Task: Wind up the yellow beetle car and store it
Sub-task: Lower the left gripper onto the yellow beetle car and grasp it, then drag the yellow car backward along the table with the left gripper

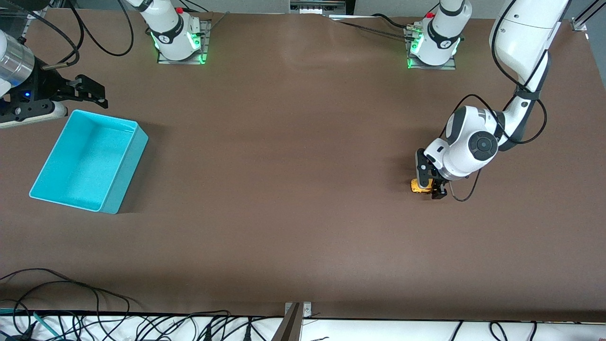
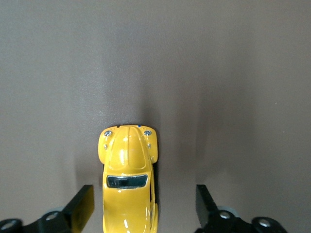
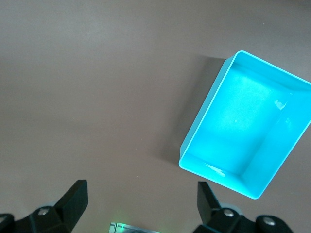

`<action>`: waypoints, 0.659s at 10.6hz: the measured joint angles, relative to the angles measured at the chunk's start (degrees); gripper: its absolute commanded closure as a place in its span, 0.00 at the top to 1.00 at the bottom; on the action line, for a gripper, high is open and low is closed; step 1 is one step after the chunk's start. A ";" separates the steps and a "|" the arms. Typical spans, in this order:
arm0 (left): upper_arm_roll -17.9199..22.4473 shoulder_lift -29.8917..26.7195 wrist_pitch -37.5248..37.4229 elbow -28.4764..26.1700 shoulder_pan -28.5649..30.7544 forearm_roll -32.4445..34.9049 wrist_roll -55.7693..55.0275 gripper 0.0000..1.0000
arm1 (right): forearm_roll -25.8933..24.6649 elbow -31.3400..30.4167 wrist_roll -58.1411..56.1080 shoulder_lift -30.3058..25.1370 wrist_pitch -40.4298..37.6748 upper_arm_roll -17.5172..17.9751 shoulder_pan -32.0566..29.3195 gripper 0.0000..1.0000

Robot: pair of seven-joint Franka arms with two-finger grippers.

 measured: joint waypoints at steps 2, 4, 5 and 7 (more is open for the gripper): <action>-0.04 0.02 0.26 0.01 0.00 0.00 0.03 0.20 | 0.00 0.00 -0.21 0.12 0.00 -0.02 0.00 1.00; -0.11 0.01 0.38 0.03 0.00 0.01 0.06 0.12 | 0.00 0.00 -0.58 0.18 0.00 -0.03 0.00 1.00; -0.17 0.01 0.39 0.03 0.00 0.01 0.07 0.12 | 0.00 0.00 -0.61 0.34 0.00 -0.06 0.00 1.00; -0.22 0.01 0.40 0.03 0.00 0.02 0.08 0.09 | 0.00 0.00 -0.68 0.58 0.00 -0.15 -0.01 1.00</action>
